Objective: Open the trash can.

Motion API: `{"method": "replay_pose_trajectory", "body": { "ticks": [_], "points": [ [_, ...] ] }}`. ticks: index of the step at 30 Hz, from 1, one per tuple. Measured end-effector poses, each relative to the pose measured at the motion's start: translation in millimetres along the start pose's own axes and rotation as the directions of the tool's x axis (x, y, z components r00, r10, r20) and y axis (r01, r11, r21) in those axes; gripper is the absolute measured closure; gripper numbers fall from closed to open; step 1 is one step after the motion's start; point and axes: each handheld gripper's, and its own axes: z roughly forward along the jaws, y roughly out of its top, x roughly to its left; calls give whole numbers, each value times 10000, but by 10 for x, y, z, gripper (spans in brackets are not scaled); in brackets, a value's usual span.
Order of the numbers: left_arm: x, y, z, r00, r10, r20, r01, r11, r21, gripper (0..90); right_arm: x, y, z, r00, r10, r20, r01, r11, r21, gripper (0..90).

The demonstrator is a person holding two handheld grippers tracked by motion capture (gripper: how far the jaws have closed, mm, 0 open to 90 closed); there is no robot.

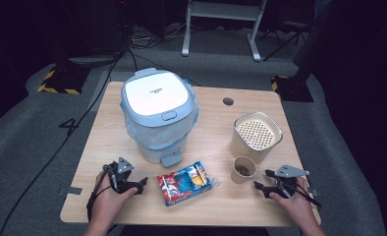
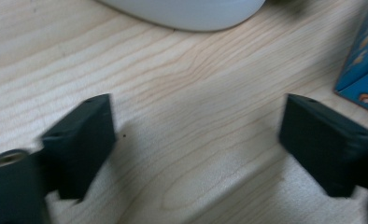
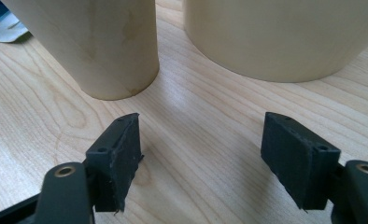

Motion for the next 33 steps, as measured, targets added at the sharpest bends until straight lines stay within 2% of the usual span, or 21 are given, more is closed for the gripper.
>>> {"method": "replay_pose_trajectory", "body": {
  "ticks": [1,3,4,5,6,8,11,15,17,18,20,22,24,26,29,31,32,33],
  "points": [
    [8,5,-4,10000,43,10,-43,10000,7,174,0,0,0,10000,0,-1,0,10000,0,288],
    [18,18,-16,9999,149,27,-150,9999,60,276,0,0,0,10000,1,-1,-1,10000,-1,289],
    [23,27,-36,9996,256,113,-257,9996,133,276,0,0,0,10000,0,-1,0,10000,0,288],
    [24,36,-51,9993,335,146,-339,9991,259,336,0,0,0,10000,-2,-2,2,10000,0,288],
    [29,49,-73,9982,583,160,-589,9975,398,379,0,0,0,10000,-2,2,2,10000,0,288],
    [34,60,-101,9971,732,194,-742,9955,583,452,0,0,0,10000,-2,-1,2,10000,0,288],
    [39,69,-126,9957,903,220,-916,9935,680,484,0,0,0,10000,0,2,0,10000,1,288],
    [62,119,-227,9937,920,648,-962,9933,648,593,0,0,0,10000,6,-1,-6,10000,-2,289],
    [65,131,-253,9935,899,703,-949,9929,714,612,0,0,0,10000,6,-1,-6,10000,-1,288],
    [70,143,-276,9926,966,739,-1017,9924,689,652,0,0,0,10000,4,-1,-4,10000,-1,288],
    [88,170,-324,9891,1078,1007,-1142,9917,598,672,0,0,0,10000,5,-1,-5,10000,-3,288],
    [109,202,-385,9860,1065,1280,-1124,9928,404,736,-1,0,0,10000,6,-1,-6,10000,-2,288],
    [132,244,-454,9844,1092,1380,-1141,9931,282,778,0,0,0,10000,6,-2,-6,10000,-3,288],
    [148,281,-517,9838,1146,1376,-1189,9926,237,879,-1,0,0,10000,2,-4,-2,10000,-3,288],
    [155,344,-603,9824,1134,1482,-1144,9934,-18,899,-1,0,0,10000,3,-3,-3,10000,-3,288],
    [160,388,-644,9789,1187,1665,-1187,9929,-101,900,-1,0,0,10000,2,-5,-2,10000,-3,289],
    [160,437,-683,9736,1187,1951,-1151,9929,-297,900,-1,0,0,10000,4,-2,-4,10000,-5,288],
    [160,437,-683,9736,1187,1951,-1151,9929,-297,900,-1,0,0,10000,4,-2,-4,10000,-5,288]
  ]
}}
